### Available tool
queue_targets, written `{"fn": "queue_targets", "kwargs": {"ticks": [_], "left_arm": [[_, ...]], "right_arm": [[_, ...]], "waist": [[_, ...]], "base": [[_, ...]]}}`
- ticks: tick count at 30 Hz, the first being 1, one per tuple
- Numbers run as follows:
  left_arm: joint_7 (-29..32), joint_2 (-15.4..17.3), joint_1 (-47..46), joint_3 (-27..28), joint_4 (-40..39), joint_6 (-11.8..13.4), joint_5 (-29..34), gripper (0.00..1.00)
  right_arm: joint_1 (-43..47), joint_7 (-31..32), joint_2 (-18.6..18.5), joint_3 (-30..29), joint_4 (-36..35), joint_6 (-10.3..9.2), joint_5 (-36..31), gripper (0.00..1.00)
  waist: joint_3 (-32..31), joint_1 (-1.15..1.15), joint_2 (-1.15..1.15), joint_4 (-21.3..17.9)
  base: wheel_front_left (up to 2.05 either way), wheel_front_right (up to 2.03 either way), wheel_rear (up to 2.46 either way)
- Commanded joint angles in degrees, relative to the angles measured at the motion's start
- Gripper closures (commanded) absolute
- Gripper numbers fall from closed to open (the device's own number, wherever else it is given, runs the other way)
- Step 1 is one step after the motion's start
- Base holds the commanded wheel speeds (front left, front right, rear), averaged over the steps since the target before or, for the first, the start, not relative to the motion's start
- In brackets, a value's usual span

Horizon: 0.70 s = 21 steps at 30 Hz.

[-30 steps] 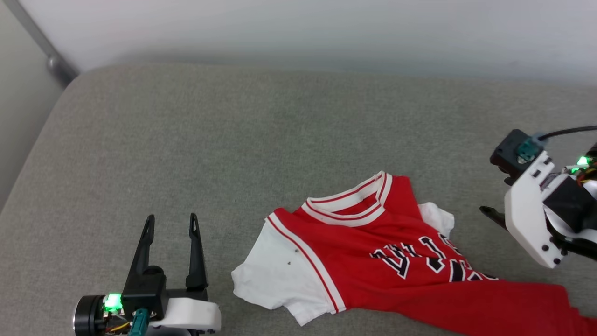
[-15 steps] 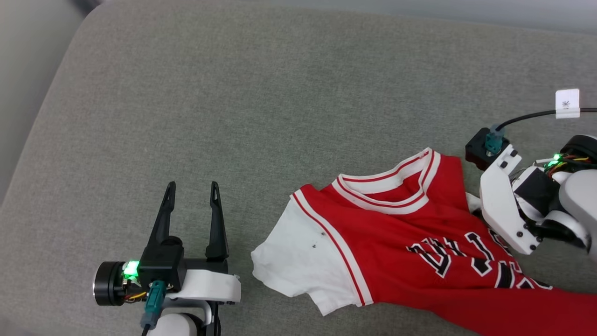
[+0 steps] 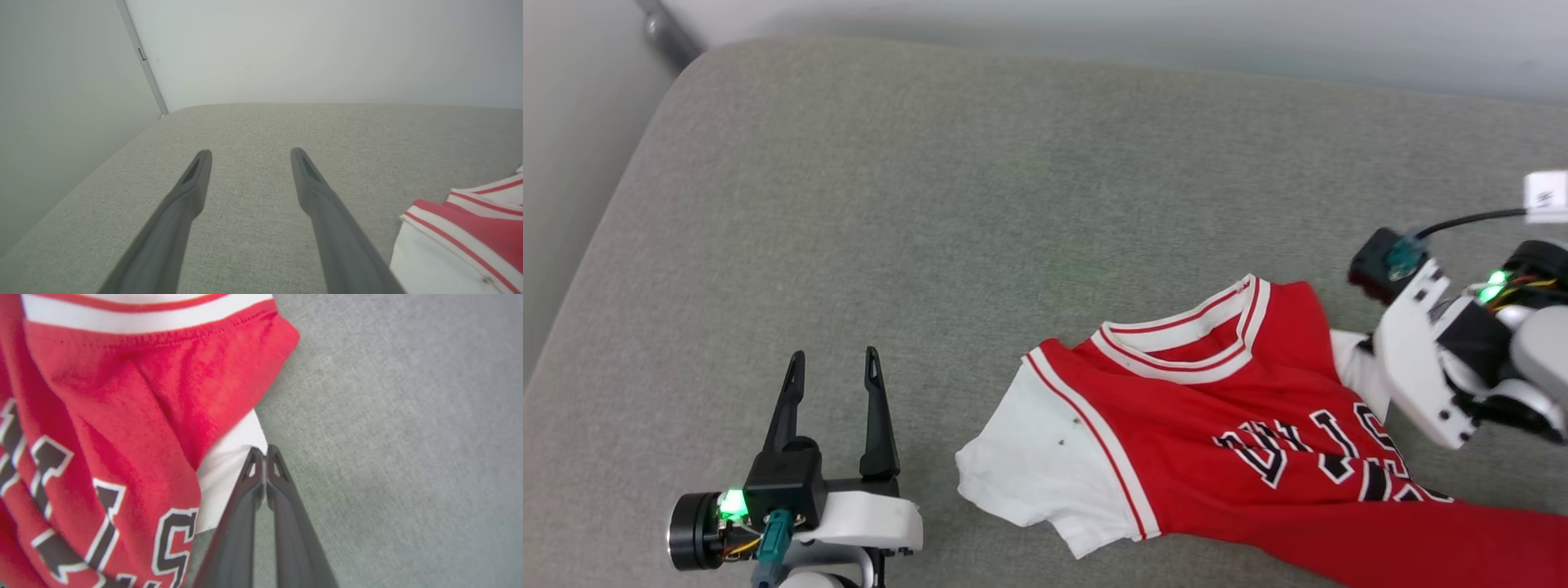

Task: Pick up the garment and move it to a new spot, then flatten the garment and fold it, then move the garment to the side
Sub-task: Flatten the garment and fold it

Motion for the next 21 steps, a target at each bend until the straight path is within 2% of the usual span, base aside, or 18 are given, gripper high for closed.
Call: {"fn": "queue_targets", "kwargs": {"ticks": [1,6,12,15,21], "left_arm": [[-0.15,-0.08,0.65,0.45,-0.18,-0.12,0.13,0.0],[-0.15,-0.07,1.77,1.22,-0.59,-0.56,0.55,0.0],[-0.15,0.0,1.08,1.71,-0.95,-1.21,1.11,0.0],[-0.15,0.11,0.24,1.74,-0.71,-1.68,1.49,0.0],[-0.15,0.85,-1.18,1.89,0.05,-2.44,2.19,0.0]], "right_arm": [[-1.24,-1.04,-1.49,-0.32,0.35,-0.05,0.54,1.0],[-1.2,-3.72,-6.87,-1.39,2.71,-0.05,2.51,1.0],[3.58,-6.11,-12.05,-4.05,10.36,-0.05,6.4,1.0],[6.78,-7.74,-11.74,-6.3,15.9,-0.05,9.86,1.0],[11.46,-10.53,-7.82,-8.48,23.78,-0.04,12.75,1.0]], "waist": [[-2.15,0.0,0.0,-2.18],[-2.91,0.0,0.0,-4.62],[-1.55,0.0,0.0,-5.56],[-0.41,0.0,0.0,-5.5],[0.68,0.0,0.0,-4.95]], "base": [[0.0,0.0,0.0],[0.0,0.0,0.0],[0.0,0.0,0.0],[0.0,0.0,0.0],[0.0,0.0,0.0]]}}
